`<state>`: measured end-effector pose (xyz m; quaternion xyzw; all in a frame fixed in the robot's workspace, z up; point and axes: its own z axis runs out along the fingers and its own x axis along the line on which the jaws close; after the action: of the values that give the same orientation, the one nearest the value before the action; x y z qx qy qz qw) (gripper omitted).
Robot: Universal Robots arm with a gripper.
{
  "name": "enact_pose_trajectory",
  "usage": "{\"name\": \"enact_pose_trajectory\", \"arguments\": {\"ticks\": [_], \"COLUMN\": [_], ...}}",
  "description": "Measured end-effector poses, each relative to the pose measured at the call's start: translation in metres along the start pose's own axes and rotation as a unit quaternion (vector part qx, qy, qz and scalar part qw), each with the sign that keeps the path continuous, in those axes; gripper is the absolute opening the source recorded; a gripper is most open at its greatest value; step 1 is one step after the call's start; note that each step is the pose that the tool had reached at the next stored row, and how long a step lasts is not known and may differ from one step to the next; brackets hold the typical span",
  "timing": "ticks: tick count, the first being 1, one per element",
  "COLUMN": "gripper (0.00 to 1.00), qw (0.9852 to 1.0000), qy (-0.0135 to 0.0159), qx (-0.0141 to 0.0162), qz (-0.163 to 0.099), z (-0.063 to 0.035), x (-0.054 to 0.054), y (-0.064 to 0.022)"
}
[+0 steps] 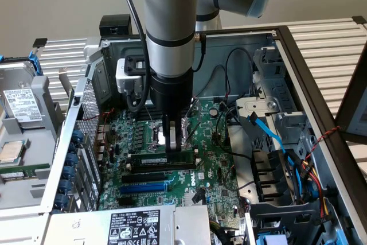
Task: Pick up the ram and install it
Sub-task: 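Insert the ram into the slot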
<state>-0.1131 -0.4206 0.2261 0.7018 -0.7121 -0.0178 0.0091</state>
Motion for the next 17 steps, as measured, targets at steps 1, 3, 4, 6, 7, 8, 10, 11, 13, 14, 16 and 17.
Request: {"name": "enact_pose_trajectory", "arguments": {"ticks": [1,3,4,6,7,8,10,11,13,14,16,17], "gripper": [0.13,0.13,0.13,0.13,0.13,0.13,0.13,0.13,0.13,0.13,0.13,0.13], "qw": [1.0,1.0,1.0,1.0,1.0,1.0,1.0,1.0,1.0,1.0,1.0,1.0], "qy": [0.0,-0.0001,0.0,0.0,0.0,0.0,-0.0001,-0.0001,-0.0001,-0.0001,-0.0001,0.0], "qx": [0.0007,0.0021,0.0026,0.0032,0.0035,0.0036,0.0041,0.0044,0.0051,0.0053,0.0054,0.0054], "qz": [0.0,0.0,0.0,0.0,0.0,0.0,0.0,0.0,0.0,0.0,0.0,0.0], "z": [0.0,0.0001,0.0001,0.0001,0.0001,0.0001,0.0002,0.0003,0.0004,0.0005,0.0006,0.0006], "x": [0.0,0.0,-0.0001,-0.0002,-0.0002,-0.0002,-0.0002,-0.0002,-0.0002,-0.0002,-0.0002,-0.0002], "y": [0.0004,0.0014,0.0018,0.0026,0.0029,0.0031,0.0035,0.0037,0.004,0.0042,0.0043,0.0043]}}
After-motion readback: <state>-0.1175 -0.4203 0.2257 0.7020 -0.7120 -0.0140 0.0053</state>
